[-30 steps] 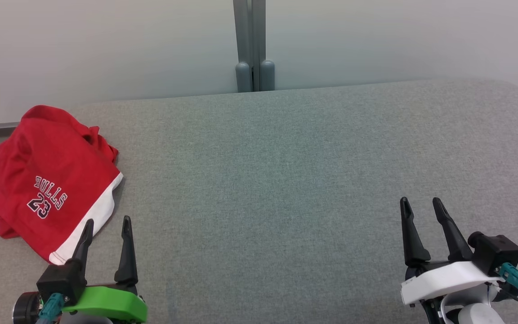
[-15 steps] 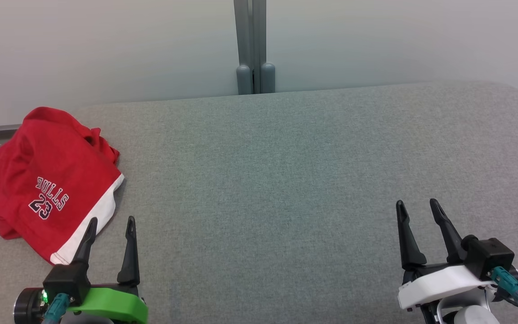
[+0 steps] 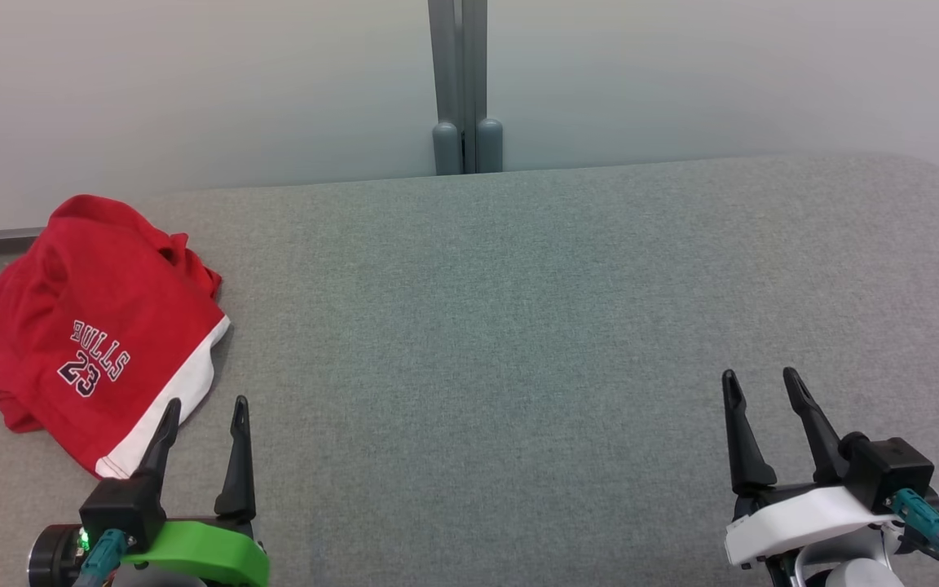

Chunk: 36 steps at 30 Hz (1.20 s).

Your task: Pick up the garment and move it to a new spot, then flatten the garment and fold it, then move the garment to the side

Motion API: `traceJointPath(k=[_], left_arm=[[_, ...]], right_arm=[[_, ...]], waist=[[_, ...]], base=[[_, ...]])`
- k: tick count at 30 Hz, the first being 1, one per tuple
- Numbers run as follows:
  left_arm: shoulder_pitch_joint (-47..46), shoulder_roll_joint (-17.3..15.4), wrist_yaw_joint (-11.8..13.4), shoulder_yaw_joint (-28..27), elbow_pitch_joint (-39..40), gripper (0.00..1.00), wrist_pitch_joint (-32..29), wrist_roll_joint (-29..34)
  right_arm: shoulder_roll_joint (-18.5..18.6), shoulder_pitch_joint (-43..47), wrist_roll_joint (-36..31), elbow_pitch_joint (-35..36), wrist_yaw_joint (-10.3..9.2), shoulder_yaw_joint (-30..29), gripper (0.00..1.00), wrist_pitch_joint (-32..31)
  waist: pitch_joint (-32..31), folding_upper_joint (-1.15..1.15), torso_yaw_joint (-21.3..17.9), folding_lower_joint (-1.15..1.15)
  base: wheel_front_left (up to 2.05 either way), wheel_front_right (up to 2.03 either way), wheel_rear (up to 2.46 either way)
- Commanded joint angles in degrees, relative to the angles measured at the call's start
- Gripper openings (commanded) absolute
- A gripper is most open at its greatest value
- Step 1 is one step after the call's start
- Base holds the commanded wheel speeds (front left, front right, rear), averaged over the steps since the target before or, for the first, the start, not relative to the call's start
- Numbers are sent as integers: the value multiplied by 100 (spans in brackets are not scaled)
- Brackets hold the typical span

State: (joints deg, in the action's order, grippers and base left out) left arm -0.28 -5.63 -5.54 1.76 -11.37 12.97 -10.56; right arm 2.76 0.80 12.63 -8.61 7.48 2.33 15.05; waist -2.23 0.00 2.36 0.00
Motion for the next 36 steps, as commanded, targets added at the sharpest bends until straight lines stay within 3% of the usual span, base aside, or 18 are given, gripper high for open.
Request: traceJointPath(k=[1, 26, 36], left_arm=[[63, -43, -5, -22, 41, 100, -37, -38], [146, -164, 212, 26, 252, 100, -421, -154], [164, -310, 310, -113, 233, 100, -388, -221]], right_arm=[[23, 43, 30, -21, 3, -27, 100, 20], [22, 11, 95, -197, 3, -12, 100, -30], [22, 33, 124, -245, 3, 96, 100, -24]], waist=[[-2, 0, 6, 0], [5, 0, 75, 0], [15, 0, 419, 0]], base=[[0, 0, 0], [0, 0, 0], [0, 0, 0]])
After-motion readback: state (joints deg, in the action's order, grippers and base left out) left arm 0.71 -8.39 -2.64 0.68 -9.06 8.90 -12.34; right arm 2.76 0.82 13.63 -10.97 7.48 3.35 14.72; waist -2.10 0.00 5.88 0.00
